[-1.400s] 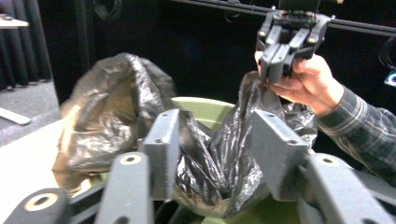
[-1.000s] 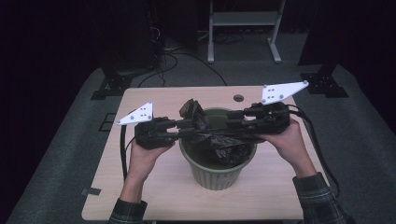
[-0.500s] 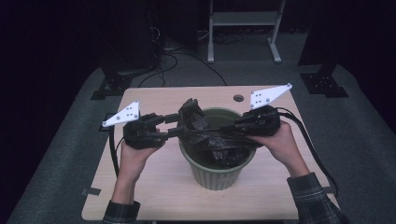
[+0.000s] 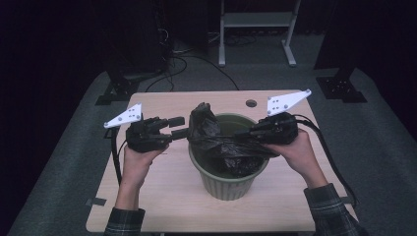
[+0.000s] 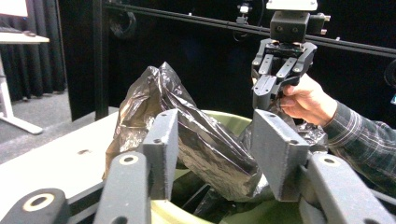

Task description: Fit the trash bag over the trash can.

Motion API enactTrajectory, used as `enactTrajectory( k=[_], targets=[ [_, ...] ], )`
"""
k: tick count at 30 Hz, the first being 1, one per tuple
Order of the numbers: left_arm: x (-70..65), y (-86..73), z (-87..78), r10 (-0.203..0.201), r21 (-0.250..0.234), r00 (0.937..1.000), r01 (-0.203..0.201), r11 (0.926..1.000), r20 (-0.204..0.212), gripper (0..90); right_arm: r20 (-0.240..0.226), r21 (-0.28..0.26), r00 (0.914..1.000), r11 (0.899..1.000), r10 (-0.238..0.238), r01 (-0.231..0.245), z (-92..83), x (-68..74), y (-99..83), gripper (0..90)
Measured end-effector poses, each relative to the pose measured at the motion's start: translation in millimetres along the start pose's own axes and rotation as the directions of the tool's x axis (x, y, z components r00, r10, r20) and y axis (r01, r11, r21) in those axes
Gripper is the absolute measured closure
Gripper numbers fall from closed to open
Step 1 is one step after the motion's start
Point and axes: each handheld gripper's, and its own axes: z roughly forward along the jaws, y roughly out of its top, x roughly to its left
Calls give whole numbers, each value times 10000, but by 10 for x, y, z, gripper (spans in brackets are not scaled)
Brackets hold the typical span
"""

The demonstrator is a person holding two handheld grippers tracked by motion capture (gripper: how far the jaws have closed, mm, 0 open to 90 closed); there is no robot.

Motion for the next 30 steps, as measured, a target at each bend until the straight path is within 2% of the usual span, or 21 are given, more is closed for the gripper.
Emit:
enactTrajectory(
  k=[3,5,11,16,19,22,23,24,25,27,28,30],
  targets=[
    [45,-11,53,-197,-29,9995,198,9998,230,537,-9,-6,10000,10000,-16,16,-9,-1,-5,900],
    [64,-20,88,-279,21,9988,279,9996,409,591,-29,-34,10000,10000,-14,14,-14,1,-8,900],
    [84,-43,107,-172,-146,9977,182,9997,650,897,82,-120,10000,9999,12,-11,-81,11,-40,900],
    [65,-35,51,-7,-95,9990,12,10000,438,898,228,-282,9996,9995,143,-136,-193,-5,-101,900],
    [74,-39,-25,-26,-229,9996,32,9997,274,898,442,-373,9986,9990,275,-259,-305,-14,-161,900],
    [85,-46,-47,-150,-407,9994,163,9990,324,897,502,-671,9977,9968,457,-423,-436,-30,-228,900],
    [72,-46,-23,-140,-423,9994,153,9990,310,896,470,-773,9977,9960,486,-449,-462,-27,-240,900],
    [61,-47,16,-313,-537,9984,338,9980,462,813,462,-890,9976,9950,506,-464,-493,-10,-253,900],
    [46,-42,67,-376,-401,9972,403,9984,654,754,387,-993,9981,9941,477,-436,-498,5,-260,900],
    [-8,-22,189,-171,-118,9985,178,9998,524,640,326,-999,9987,9944,387,-353,-469,40,-262,900],
    [-24,-13,251,-128,-13,9980,129,9999,618,597,275,-950,9990,9950,349,-322,-439,59,-259,900],
    [-57,5,368,-261,199,9977,249,9995,620,504,199,-945,9992,9950,332,-312,-403,74,-254,900]
  ],
)
